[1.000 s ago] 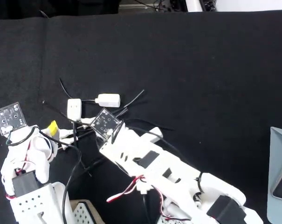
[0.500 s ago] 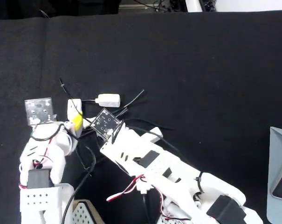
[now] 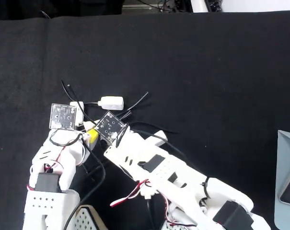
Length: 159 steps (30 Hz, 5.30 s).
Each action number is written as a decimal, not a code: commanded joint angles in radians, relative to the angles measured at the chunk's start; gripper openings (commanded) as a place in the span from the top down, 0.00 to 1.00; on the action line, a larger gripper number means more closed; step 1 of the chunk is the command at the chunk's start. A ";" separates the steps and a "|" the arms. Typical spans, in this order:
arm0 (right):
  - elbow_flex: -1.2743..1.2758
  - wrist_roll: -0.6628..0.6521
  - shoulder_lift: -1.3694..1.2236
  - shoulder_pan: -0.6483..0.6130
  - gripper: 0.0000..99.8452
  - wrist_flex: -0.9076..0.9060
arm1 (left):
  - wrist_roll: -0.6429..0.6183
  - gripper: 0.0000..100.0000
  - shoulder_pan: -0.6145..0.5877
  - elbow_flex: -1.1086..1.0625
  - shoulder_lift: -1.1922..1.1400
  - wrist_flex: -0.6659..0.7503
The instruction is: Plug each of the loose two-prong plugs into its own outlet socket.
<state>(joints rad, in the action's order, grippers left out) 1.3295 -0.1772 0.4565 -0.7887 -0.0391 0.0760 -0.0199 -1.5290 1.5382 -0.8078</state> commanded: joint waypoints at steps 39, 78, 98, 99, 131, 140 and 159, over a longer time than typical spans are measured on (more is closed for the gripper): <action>-0.054 -0.006 -0.007 0.051 0.99 -0.180 | -0.003 0.73 -0.027 0.027 0.009 -0.023; -0.097 0.080 -0.005 0.097 0.89 -0.216 | 0.051 0.82 0.197 -0.051 0.009 0.051; -0.074 -0.037 -0.005 0.086 0.99 -0.190 | 0.046 0.82 0.096 -0.042 0.011 0.060; -0.062 -0.055 -0.001 0.075 0.99 -0.169 | 0.046 0.82 0.085 -0.035 0.011 0.060; -0.036 0.031 0.303 -0.032 0.89 -0.456 | 0.072 0.82 0.068 -0.047 0.011 0.084; -0.255 0.104 0.302 -0.032 0.89 -0.804 | 0.071 0.83 -0.202 0.033 0.011 -0.005; -0.858 0.287 -0.262 -0.032 0.89 -1.158 | 0.071 0.83 -0.229 0.030 0.011 -0.006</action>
<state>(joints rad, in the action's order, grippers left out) 0.6697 0.0606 0.3368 -0.8163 -1.1055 0.1404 -0.2348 -1.5627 1.5382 -0.8078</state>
